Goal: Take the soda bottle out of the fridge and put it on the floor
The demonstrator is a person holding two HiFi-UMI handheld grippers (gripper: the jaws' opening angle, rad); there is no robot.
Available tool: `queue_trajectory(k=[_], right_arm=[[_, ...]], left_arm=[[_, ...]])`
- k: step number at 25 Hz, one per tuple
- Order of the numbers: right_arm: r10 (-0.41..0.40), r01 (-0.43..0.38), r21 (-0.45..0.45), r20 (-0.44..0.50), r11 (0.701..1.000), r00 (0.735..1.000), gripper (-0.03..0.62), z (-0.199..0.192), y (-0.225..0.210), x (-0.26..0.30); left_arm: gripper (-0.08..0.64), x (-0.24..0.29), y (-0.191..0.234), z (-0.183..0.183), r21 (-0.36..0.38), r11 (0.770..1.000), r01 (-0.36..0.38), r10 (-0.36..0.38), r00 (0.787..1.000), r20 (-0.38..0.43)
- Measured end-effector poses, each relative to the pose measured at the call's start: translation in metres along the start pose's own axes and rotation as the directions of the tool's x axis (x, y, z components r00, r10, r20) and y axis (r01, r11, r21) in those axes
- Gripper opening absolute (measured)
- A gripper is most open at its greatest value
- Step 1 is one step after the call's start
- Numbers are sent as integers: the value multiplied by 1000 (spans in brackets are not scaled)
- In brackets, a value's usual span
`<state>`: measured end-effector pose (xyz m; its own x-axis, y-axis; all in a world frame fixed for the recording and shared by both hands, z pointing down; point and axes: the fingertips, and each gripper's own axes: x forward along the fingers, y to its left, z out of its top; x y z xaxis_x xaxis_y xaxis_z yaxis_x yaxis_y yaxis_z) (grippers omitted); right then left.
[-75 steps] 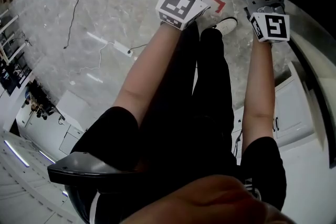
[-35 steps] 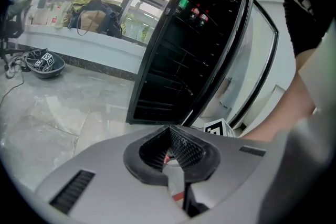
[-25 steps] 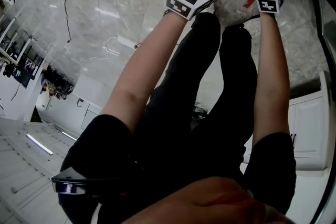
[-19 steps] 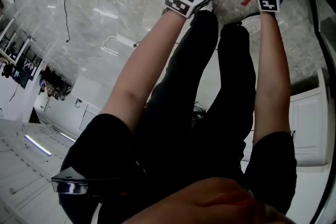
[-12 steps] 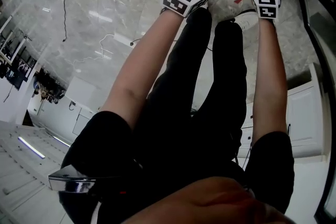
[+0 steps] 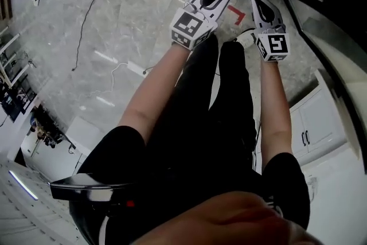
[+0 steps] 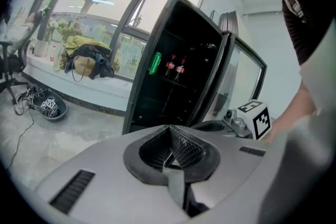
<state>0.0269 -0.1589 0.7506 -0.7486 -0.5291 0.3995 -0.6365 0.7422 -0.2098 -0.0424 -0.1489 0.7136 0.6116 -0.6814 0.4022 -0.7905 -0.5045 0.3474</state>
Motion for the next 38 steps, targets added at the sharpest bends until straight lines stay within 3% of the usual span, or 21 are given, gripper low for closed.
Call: queue_trajectory(k=[5,10,14,19,27,38], right_arm=[[40,-39,-13,86,999,995,12,110,35,-70],[53,-53,-3,142,999,988,12,211,65,-141],[93,-92,-10,166,996,982,12,271,106,-188],[141,-140,-21,228,990,963,12,333,147,-231],[156,-135,-95,268,986,951,12,399,188,-275],[153,-108,-154,320,982,935,14,447,186,-297]], left_arm=[[5,-45,-54,87,77,995,57,-61,997,49],[5,-90,-118,174,243,956,164,-184,981,65],[5,-136,-155,226,275,941,198,-228,970,82],[5,-178,-203,273,264,930,257,-292,951,99],[5,-219,-255,320,300,904,304,-356,924,137],[5,-229,-282,378,336,883,327,-403,896,188]])
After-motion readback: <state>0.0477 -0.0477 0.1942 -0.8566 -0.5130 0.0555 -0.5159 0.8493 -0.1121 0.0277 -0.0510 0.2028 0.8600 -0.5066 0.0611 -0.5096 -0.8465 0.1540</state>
